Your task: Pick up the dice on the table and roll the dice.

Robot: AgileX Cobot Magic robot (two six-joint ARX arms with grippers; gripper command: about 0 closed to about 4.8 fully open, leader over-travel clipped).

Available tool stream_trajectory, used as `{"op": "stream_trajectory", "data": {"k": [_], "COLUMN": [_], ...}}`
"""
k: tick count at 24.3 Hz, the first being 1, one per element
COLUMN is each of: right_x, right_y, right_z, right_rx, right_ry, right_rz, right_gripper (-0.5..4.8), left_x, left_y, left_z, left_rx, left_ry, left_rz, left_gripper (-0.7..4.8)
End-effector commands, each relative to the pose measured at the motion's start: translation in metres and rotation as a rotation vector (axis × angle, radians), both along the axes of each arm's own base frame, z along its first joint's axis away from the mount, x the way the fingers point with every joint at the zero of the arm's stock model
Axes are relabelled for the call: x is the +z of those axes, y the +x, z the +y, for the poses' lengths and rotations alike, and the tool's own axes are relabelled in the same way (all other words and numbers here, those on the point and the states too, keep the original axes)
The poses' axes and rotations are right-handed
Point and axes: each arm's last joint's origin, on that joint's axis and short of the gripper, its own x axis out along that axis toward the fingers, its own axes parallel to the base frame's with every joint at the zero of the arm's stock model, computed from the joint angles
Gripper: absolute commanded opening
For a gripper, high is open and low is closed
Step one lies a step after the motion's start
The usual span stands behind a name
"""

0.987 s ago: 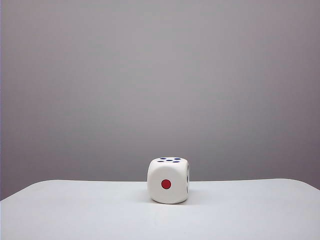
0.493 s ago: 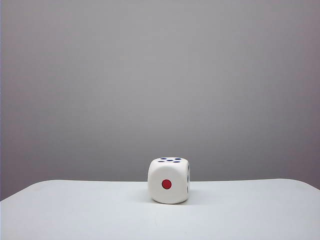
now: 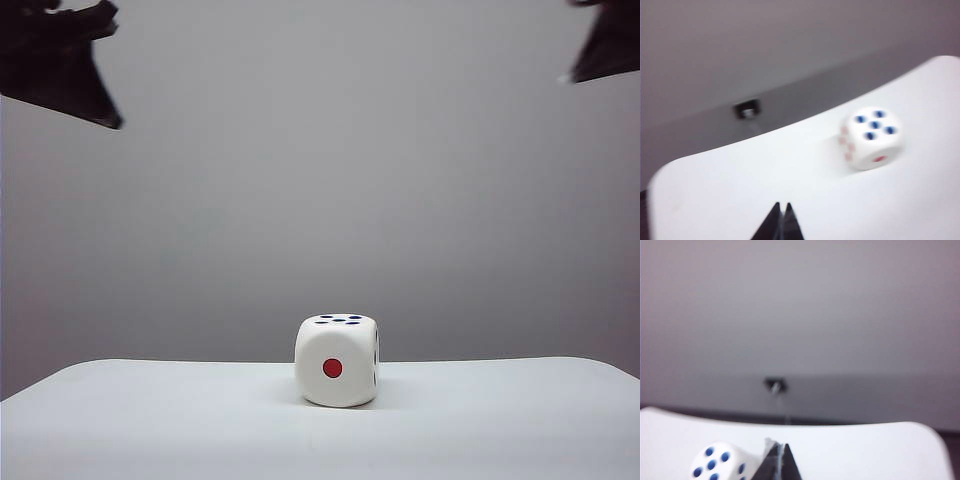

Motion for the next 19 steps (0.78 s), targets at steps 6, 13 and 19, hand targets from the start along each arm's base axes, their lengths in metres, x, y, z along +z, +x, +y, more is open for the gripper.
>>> {"op": "stream_trajectory", "data": {"k": [6, 13, 19], "right_x": [-0.037, -0.098, -0.149], "right_y": [0.142, 0.177, 0.183], "right_z": [0.044, 0.102, 0.113], "right_rx": [0.285, 0.383, 0.387], "right_ry": [0.063, 0.035, 0.056], "right_rz": [0.269, 0.383, 0.527], "right_gripper": [1.32, 4.79, 4.79], "left_x": [-0.006, -0.010, -0.012], "left_y": [0.019, 0.019, 0.018], "left_z": [-0.006, -0.006, -0.006], "left_rx": [-0.150, -0.152, -0.153], "left_ry": [-0.058, -0.054, -0.049], "left_rz": [0.061, 0.094, 0.129], "left_gripper": [-0.05, -0.05, -0.05]}}
